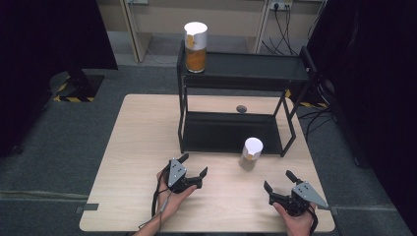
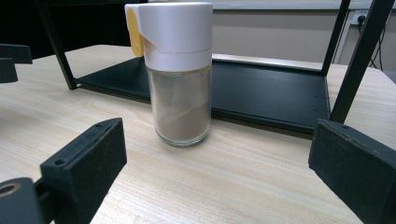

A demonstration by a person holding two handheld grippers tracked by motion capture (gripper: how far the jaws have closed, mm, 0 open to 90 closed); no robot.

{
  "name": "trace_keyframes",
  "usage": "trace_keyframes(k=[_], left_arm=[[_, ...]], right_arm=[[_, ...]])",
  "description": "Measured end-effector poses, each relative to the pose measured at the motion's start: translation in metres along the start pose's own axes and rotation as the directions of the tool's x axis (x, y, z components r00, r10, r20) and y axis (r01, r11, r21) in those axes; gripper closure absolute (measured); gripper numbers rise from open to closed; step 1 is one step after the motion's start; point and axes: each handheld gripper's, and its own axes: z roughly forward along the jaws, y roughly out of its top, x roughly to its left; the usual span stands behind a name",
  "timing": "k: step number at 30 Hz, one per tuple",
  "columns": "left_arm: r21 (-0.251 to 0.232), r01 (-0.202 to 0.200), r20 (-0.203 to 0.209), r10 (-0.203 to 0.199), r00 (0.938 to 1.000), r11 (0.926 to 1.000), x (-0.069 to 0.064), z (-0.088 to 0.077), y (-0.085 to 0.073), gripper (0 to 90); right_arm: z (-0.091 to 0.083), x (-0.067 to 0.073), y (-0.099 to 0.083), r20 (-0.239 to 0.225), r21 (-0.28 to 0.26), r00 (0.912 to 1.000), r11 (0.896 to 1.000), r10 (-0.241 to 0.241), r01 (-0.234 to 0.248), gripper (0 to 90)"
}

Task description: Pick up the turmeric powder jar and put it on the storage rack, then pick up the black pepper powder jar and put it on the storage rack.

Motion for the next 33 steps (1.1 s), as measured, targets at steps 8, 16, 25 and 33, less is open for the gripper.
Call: trace_keyframes(k=[8, 16, 25, 33], left_arm=[[0.008, -0.009, 0.016, 0.008, 0.9998, 0.9999, 0.002, 0.0, 0.001, 11.3], [0.009, -0.003, 0.022, 0.002, 0.9997, 1.0, 0.003, 0.0, 0.001, 11.0], [0.008, -0.023, 0.019, 0.023, 0.9995, 0.9997, 0.001, 0.0, 0.001, 11.0], [0.011, -0.022, 0.023, 0.022, 0.9995, 0.9997, 0.001, 0.0, 0.002, 11.0]], right_arm=[[0.003, -0.002, 0.002, -0.012, 0.003, 0.9999, 1.0, 0.004, -0.004, 4.0], [0.028, -0.003, 0.021, -0.05, -0.024, 0.9988, 1.0, -0.004, 0.003, 2.7], [0.07, -0.004, 0.036, -0.091, -0.01, 0.9958, 1.0, -0.012, 0.012, 2.9], [0.085, 0.0, 0.038, -0.103, 0.006, 0.9942, 0.999, -0.032, 0.033, 4.8]])
